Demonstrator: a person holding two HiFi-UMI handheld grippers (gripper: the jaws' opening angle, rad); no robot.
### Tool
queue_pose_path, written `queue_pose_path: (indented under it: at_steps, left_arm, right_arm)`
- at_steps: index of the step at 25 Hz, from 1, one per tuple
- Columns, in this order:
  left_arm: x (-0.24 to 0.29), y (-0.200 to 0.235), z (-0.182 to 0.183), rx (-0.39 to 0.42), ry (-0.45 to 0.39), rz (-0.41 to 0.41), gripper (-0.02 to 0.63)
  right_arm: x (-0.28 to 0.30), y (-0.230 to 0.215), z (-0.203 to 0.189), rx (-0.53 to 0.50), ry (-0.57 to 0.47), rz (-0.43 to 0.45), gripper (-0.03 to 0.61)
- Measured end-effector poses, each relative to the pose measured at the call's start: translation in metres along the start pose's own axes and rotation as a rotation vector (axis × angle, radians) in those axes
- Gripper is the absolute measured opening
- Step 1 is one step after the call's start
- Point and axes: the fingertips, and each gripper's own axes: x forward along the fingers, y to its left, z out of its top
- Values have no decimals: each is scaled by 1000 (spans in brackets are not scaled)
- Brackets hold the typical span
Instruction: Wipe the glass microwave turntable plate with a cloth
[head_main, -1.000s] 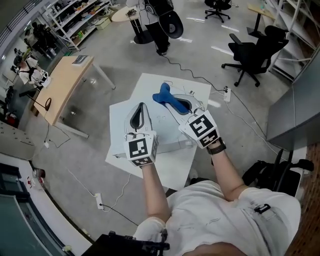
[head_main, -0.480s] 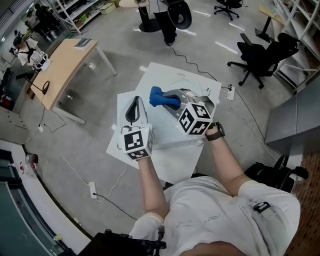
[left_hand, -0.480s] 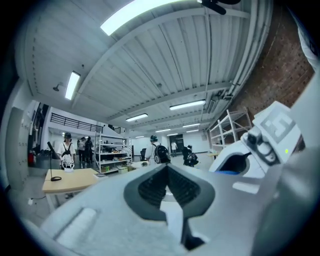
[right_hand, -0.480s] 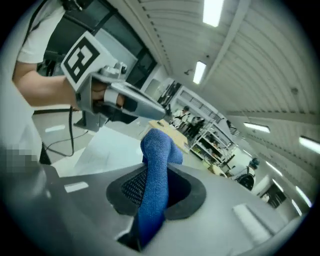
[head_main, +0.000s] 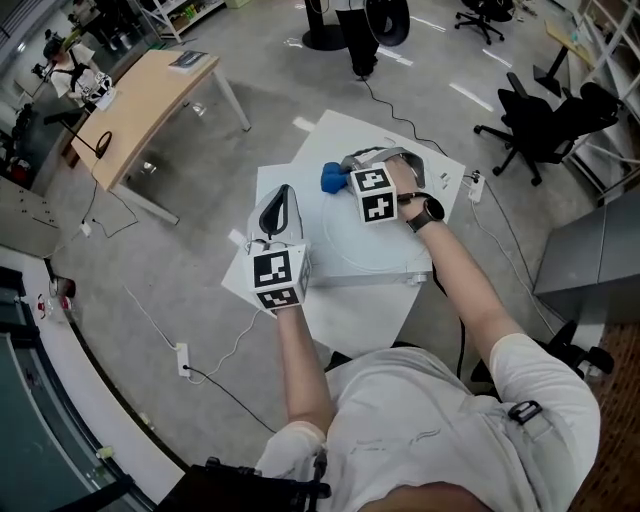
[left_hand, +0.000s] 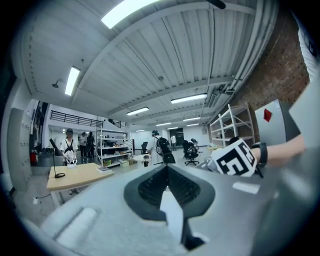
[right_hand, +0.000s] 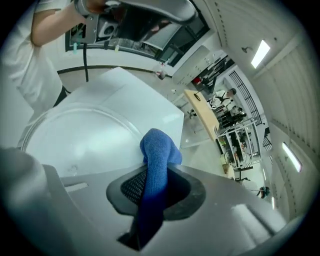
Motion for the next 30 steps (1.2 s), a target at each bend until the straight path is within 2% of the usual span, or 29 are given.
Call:
queue_pose_path:
  at_steps: [4,8,11,15,19,22,30]
  left_arm:
    - [3,1,-9,-5,21,-20,0]
    - [11,-11,-9,-11,21,-64,0]
    - [16,-22,-5,-13,11,-99,0]
    - [17,-32,1,-11,-3,-125,0]
    - [18,-37,6,-7,-12,-138,0]
    - [17,-36,10,-4,-22,-138,0]
    - [7,-19,11,1,-17,-96,0]
  right_arm:
    - [-2,-6,-49,54,97,-9,55]
    - [-27,4,-105,124,202,-17,56]
    - [-54,27,-136,155,269,8,57]
    - [-89,74,-148,172,277,81,57]
    - [-113,118,-148,119,301,136,57]
    - [-124,142,-132,82,285,168,58]
    - [-132,180,-48,-43,130,275,58]
